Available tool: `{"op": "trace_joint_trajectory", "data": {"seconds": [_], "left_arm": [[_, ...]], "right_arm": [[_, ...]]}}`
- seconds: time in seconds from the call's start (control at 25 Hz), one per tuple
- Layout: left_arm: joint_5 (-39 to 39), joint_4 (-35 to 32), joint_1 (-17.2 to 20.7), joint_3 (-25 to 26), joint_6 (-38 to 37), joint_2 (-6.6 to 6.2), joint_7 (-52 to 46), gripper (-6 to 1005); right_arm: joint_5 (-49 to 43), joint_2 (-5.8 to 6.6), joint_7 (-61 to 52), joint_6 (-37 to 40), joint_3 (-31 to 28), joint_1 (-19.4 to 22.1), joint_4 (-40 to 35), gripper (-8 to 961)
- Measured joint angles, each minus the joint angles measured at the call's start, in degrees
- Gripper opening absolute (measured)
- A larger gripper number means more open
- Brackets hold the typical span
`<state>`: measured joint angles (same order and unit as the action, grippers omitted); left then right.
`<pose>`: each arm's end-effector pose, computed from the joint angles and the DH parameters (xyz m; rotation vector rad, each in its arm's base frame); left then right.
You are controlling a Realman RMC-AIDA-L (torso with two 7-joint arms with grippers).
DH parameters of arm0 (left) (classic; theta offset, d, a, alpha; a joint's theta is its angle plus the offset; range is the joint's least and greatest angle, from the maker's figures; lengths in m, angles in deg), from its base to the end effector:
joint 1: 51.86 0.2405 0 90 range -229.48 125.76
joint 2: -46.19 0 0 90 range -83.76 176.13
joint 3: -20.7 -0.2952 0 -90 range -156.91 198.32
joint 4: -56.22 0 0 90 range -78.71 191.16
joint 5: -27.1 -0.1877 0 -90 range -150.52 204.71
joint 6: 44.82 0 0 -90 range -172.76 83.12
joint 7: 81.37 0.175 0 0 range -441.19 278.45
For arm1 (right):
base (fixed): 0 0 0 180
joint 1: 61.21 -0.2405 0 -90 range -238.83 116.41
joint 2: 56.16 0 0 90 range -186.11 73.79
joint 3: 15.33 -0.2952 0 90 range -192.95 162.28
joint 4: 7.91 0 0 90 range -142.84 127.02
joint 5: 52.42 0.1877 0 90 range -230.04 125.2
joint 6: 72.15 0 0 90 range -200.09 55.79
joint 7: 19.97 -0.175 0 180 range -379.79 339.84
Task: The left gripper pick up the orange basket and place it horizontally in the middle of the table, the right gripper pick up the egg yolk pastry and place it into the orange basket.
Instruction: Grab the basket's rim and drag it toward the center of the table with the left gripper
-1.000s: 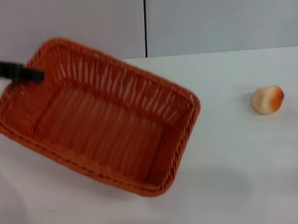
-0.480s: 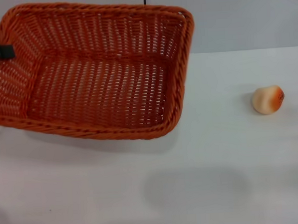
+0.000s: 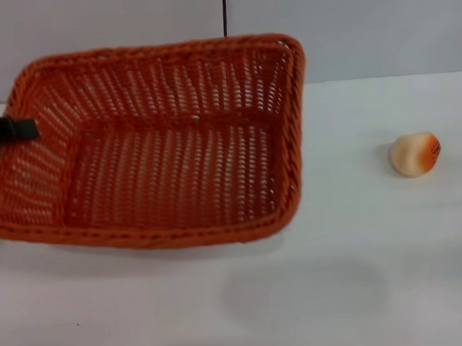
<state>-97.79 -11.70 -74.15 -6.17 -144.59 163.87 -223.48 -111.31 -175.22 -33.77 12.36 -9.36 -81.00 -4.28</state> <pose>-0.3133 0.3182 0.0631 -2.0850 -1.7304 -0.6671 0.3902 0.3066 0.0485 -1.1805 0.5509 0.7678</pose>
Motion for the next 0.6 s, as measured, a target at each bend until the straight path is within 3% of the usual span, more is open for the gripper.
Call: {"op": "trace_joint_trajectory", "data": {"seconds": [0.24,0.28,0.6], "left_arm": [[0.34,4.91,0.31,-2.87,2.64,0.67,1.53,179],[0.46,8.46,-0.07,-4.59,4.37,0.54,2.81,180],[0.53,10.41,-0.24,-8.61,5.99,0.48,4.83,184]], "right_arm": [[0.00,0.06,0.00,-1.41,-0.08,-1.15,-0.51,671],[0.00,0.06,0.00,-1.62,-0.08,-1.33,-0.57,671],[-0.03,0.06,0.00,-1.82,-0.09,-1.71,-0.68,669]]}}
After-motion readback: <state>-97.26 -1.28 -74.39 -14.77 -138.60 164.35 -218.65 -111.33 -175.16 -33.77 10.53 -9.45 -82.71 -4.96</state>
